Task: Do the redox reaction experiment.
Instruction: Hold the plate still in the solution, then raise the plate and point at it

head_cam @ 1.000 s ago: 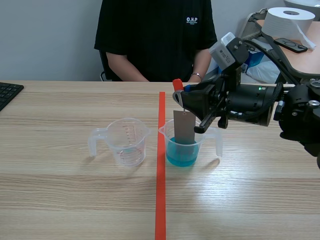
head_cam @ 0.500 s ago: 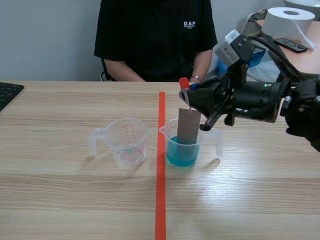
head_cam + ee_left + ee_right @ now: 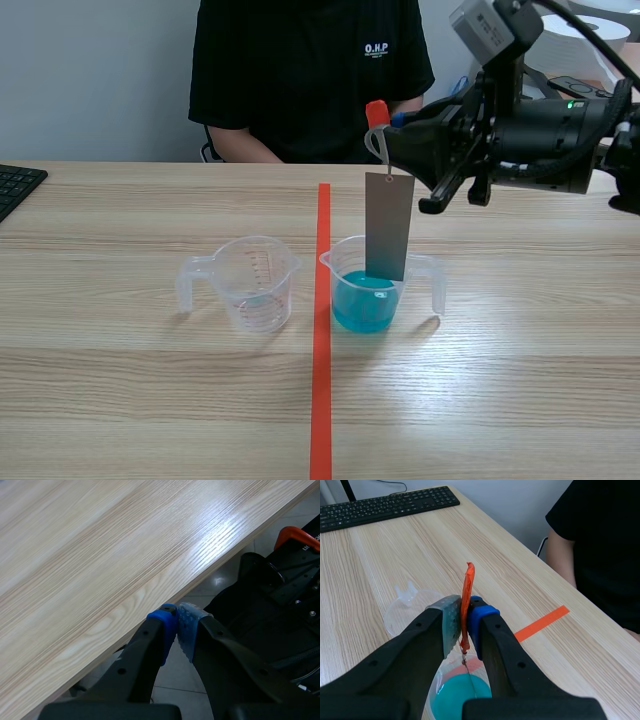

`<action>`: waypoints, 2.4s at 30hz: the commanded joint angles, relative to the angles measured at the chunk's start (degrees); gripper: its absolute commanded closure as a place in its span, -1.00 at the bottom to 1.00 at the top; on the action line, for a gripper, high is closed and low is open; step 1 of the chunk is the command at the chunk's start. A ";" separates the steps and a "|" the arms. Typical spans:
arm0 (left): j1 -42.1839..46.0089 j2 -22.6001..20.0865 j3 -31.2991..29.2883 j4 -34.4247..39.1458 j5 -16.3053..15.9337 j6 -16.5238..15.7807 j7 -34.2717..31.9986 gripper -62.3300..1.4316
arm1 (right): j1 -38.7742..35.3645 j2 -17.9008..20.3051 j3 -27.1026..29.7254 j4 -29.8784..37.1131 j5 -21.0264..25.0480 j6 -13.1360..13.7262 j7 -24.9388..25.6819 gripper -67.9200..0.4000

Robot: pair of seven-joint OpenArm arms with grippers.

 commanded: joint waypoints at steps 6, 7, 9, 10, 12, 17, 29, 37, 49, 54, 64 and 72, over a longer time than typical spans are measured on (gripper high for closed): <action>0.35 -0.15 -0.66 0.39 -0.61 -0.11 -0.68 0.83 | 1.29 0.92 4.04 5.53 6.08 0.44 -6.67 0.94; 0.35 -0.15 -0.66 0.39 -0.61 -0.11 -0.68 0.83 | 1.29 0.92 4.46 6.14 6.67 0.44 -7.45 0.94; 0.35 -0.17 -0.66 0.39 -0.61 -0.11 -0.68 0.83 | 1.29 0.92 5.38 7.28 8.50 0.44 -9.03 0.94; 0.35 -0.17 -0.66 0.39 -0.61 -0.11 -0.68 0.83 | 1.29 0.92 5.79 7.76 9.35 0.44 -9.66 0.94; 0.35 -0.17 -0.66 0.39 -0.61 -0.11 -0.74 0.83 | 1.29 0.92 6.56 8.79 10.75 0.44 -10.88 0.94; 0.35 -0.15 -0.66 0.39 -0.61 -0.11 -0.85 0.83 | 1.31 0.90 7.98 11.50 13.51 0.44 -13.11 0.94; -0.35 -0.17 -0.66 0.39 -0.81 -0.13 -0.83 0.83 | 1.44 0.90 9.07 15.89 17.16 0.44 -15.87 0.94; -1.55 -2.03 -0.66 0.35 -0.85 -2.56 -0.79 0.83 | 1.49 0.90 9.09 15.89 18.32 0.44 -16.04 0.94; -11.43 -7.56 0.00 0.35 -3.85 -17.88 -0.31 0.83 | 1.46 0.87 9.09 15.89 18.32 0.44 -16.04 0.94; -18.93 -10.40 2.60 0.35 -6.34 -24.33 3.30 0.83 | 1.46 0.87 9.09 15.89 18.32 0.44 -16.02 0.94; -35.01 -13.66 13.44 0.35 -13.57 -31.72 12.31 0.83 | 1.46 0.87 9.09 15.89 18.32 0.44 -16.00 0.94; -48.50 -13.46 23.67 0.35 -18.23 -31.72 20.20 0.84 | 1.46 0.87 9.09 15.89 18.32 0.44 -16.00 0.94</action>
